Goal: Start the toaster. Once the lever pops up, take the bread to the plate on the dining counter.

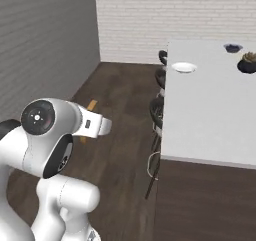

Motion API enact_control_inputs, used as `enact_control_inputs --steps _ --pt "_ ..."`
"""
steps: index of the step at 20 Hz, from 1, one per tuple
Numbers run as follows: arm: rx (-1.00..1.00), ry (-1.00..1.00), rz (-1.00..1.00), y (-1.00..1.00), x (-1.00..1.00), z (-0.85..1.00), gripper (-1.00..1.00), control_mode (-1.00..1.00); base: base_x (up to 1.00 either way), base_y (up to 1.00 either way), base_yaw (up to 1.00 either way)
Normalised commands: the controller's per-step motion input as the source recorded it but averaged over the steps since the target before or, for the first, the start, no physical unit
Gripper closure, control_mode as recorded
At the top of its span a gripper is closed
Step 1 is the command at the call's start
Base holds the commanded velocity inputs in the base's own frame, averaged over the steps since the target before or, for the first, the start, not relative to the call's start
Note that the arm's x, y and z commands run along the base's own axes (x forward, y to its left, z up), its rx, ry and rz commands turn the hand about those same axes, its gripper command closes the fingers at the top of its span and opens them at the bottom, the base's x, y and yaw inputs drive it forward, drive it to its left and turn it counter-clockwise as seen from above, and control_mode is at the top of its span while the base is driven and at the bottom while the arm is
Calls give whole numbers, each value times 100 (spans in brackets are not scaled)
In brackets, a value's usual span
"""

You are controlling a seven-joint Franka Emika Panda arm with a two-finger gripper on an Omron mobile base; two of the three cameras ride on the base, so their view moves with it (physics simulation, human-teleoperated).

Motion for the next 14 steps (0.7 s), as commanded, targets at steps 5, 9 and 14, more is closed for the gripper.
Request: enact_control_inputs --steps 5,9,14 --pt "0 0 0 0 0 0 100 100 86 100 -23" --pt "0 0 0 0 0 0 100 100 100 100 -52" --pt "0 0 0 0 0 0 100 100 100 100 -57"
